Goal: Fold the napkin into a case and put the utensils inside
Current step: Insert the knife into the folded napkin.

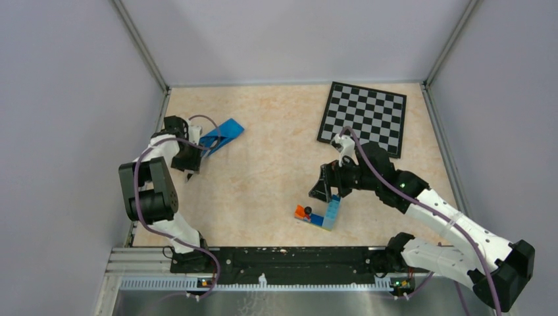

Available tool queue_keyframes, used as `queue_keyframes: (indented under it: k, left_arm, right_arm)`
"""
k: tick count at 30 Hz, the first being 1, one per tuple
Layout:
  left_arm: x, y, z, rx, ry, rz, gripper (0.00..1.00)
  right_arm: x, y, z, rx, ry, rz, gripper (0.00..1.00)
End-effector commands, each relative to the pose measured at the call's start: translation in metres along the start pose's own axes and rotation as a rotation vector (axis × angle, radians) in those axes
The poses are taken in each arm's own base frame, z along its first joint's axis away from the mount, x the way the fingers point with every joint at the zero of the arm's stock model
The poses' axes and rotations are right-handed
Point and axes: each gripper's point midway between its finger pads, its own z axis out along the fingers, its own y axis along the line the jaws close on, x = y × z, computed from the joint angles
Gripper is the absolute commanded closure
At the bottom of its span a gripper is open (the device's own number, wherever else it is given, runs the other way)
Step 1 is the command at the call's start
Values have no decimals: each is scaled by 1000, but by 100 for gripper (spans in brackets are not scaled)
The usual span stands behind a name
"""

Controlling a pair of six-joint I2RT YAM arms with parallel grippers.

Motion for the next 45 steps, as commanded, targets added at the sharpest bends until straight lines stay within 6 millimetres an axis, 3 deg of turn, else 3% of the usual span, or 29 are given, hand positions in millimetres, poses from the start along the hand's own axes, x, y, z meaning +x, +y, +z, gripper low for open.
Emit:
queue_keyframes:
  k: [1, 22, 26, 34, 45]
  left_arm:
    - [-12, -2, 2, 49, -29, -22, 39]
    - [0, -4, 18, 74, 40, -4, 51]
    - [3, -5, 20, 75, 57, -5, 57]
    - [0, 3, 13, 32, 28, 25, 66]
    - [-11, -7, -6, 10, -31, 145, 83]
  right_arm:
    - [-16, 12, -9, -33, -51, -38, 12]
    - [-15, 13, -7, -33, -46, -41, 12]
    - [-15, 13, -7, -33, -49, -42, 12]
    - [-15, 13, -7, -33, -48, -43, 12]
    - [-14, 15, -8, -37, -47, -49, 12]
